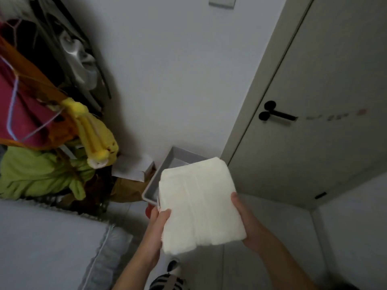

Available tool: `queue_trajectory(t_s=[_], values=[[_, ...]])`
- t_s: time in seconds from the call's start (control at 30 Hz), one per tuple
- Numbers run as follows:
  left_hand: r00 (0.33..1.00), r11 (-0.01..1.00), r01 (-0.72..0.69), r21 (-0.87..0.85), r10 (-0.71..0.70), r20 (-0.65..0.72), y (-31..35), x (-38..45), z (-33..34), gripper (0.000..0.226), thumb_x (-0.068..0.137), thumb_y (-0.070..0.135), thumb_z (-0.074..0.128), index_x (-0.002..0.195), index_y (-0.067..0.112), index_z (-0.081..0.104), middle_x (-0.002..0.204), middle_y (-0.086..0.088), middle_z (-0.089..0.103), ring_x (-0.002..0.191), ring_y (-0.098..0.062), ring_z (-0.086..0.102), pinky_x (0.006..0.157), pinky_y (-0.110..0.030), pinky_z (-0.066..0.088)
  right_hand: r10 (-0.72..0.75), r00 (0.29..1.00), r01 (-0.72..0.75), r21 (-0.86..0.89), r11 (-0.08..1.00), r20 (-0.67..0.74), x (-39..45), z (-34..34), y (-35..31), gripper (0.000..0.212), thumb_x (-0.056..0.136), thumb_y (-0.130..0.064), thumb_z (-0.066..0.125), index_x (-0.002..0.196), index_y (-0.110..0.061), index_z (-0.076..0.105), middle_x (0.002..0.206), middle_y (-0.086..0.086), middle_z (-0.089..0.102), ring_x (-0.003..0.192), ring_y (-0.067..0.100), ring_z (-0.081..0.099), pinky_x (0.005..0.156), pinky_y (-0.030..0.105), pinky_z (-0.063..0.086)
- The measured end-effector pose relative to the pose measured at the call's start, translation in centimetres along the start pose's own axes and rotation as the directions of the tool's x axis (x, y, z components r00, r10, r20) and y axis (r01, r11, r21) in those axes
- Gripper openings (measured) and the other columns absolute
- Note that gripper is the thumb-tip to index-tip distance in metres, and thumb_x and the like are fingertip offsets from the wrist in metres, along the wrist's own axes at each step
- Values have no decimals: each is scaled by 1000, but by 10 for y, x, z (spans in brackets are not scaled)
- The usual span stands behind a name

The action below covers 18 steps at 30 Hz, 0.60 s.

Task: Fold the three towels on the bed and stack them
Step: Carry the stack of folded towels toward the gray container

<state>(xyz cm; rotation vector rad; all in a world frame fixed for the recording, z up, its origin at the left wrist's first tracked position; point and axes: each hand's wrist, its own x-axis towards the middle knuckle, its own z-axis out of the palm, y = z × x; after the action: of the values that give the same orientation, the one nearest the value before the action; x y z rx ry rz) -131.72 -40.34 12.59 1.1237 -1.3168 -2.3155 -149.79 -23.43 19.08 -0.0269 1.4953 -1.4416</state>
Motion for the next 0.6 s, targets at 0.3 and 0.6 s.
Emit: queue_trajectory(t_s=[0.3, 0.6], values=[[984, 994, -32, -108, 13, -176, 30, 102, 44, 76, 76, 57, 65, 144, 39, 36, 136, 3, 60, 119, -24, 61, 96, -50, 53, 145, 984, -132, -121, 984, 105, 130, -24, -109, 67, 73, -68, 61, 120, -20, 66, 117, 6, 72, 107, 23, 69, 86, 36, 55], [837, 941, 16, -338, -198, -511, 14, 174, 102, 65, 67, 63, 61, 127, 43, 43, 121, 7, 65, 108, -18, 66, 79, -41, 57, 439, 845, -268, -467, 842, 305, 288, -37, -179, 59, 74, -59, 61, 115, -17, 69, 115, 7, 73, 104, 22, 70, 77, 34, 59]])
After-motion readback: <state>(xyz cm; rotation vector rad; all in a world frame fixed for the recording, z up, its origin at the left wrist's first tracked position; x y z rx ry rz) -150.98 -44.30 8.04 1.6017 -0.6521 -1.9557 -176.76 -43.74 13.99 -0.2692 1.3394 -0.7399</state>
